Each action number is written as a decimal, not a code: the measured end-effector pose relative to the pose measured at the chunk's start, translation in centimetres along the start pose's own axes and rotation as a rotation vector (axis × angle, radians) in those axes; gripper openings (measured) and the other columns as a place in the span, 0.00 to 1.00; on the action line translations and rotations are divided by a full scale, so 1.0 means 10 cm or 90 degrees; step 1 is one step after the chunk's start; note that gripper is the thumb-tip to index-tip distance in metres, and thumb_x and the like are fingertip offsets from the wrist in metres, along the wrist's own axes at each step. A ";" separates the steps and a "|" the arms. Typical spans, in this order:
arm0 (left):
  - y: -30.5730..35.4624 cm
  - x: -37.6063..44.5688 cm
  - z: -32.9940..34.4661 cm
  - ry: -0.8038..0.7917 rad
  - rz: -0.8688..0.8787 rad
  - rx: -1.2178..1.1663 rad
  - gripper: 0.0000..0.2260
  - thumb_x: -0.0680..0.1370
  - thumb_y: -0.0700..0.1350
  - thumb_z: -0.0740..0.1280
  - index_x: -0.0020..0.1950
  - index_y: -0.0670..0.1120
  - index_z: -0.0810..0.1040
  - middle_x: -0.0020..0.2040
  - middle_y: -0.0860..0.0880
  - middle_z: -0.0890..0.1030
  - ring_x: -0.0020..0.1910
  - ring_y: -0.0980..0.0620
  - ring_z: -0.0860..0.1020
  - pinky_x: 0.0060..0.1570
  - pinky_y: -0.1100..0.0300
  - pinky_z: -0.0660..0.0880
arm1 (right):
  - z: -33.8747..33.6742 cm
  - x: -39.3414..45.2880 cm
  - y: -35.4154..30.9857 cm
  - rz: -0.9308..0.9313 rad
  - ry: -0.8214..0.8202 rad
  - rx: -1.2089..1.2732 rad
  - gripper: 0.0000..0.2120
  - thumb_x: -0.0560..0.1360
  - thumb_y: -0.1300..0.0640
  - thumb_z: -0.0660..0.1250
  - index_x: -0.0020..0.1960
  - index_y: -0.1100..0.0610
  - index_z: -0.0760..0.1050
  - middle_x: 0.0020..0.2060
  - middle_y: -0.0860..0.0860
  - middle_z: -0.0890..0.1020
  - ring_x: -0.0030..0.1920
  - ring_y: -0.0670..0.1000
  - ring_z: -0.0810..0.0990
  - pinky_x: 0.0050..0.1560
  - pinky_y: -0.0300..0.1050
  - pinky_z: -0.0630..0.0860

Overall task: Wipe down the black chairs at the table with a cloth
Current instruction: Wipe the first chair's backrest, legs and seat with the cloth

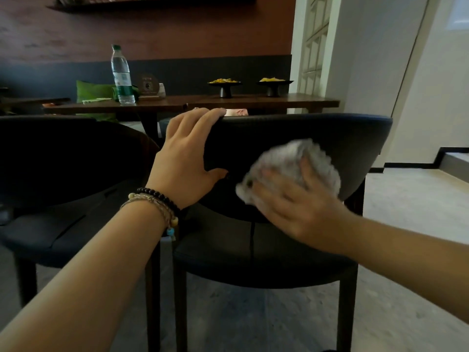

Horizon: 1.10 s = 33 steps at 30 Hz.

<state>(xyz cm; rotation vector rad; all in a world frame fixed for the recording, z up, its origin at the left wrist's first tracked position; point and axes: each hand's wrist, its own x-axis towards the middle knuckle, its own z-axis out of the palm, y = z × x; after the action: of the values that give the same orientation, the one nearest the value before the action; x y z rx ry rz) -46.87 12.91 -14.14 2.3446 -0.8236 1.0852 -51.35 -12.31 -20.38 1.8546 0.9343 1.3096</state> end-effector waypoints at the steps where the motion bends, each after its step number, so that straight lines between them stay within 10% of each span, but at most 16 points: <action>1: -0.02 0.00 -0.03 -0.014 0.007 0.010 0.41 0.66 0.48 0.77 0.75 0.54 0.61 0.71 0.54 0.65 0.72 0.50 0.59 0.60 0.49 0.67 | 0.01 -0.08 -0.07 -0.052 -0.049 -0.013 0.19 0.73 0.61 0.72 0.63 0.56 0.79 0.65 0.58 0.78 0.69 0.63 0.71 0.66 0.73 0.62; 8: -0.04 0.01 -0.06 0.006 0.035 0.040 0.40 0.68 0.44 0.77 0.75 0.52 0.62 0.71 0.53 0.67 0.71 0.50 0.60 0.61 0.51 0.68 | -0.20 0.32 0.22 0.032 0.055 0.034 0.17 0.82 0.66 0.54 0.66 0.57 0.74 0.67 0.59 0.74 0.72 0.64 0.65 0.70 0.75 0.51; 12: -0.06 0.00 -0.05 0.017 0.035 0.031 0.39 0.67 0.42 0.77 0.75 0.50 0.63 0.71 0.51 0.68 0.71 0.49 0.61 0.66 0.50 0.65 | -0.22 0.63 0.38 0.132 0.090 0.029 0.13 0.83 0.62 0.59 0.63 0.58 0.77 0.64 0.61 0.78 0.69 0.68 0.70 0.62 0.81 0.59; 18: -0.03 -0.02 -0.05 0.005 0.032 0.037 0.39 0.68 0.42 0.76 0.75 0.50 0.63 0.72 0.52 0.67 0.72 0.50 0.60 0.66 0.50 0.64 | -0.16 0.23 0.09 -0.074 -0.044 -0.011 0.14 0.78 0.63 0.64 0.63 0.58 0.79 0.64 0.60 0.78 0.69 0.63 0.72 0.66 0.73 0.62; 24: -0.03 -0.01 -0.04 0.020 0.018 0.031 0.37 0.69 0.42 0.76 0.75 0.50 0.64 0.72 0.51 0.68 0.72 0.49 0.61 0.69 0.52 0.60 | -0.25 0.64 0.48 0.117 0.063 0.081 0.16 0.82 0.56 0.58 0.67 0.58 0.75 0.66 0.61 0.76 0.70 0.68 0.68 0.68 0.77 0.54; 33: -0.01 -0.02 -0.06 -0.012 0.000 0.062 0.39 0.69 0.44 0.76 0.76 0.53 0.60 0.73 0.54 0.65 0.75 0.53 0.58 0.69 0.57 0.55 | -0.19 0.29 0.61 0.064 0.115 0.079 0.11 0.81 0.62 0.65 0.62 0.58 0.80 0.63 0.60 0.79 0.68 0.66 0.72 0.65 0.74 0.64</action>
<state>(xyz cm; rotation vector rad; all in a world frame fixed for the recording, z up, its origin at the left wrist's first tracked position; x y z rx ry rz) -47.21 13.42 -14.00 2.4393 -0.7938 1.1279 -51.44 -12.74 -13.35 1.9227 1.0480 1.5323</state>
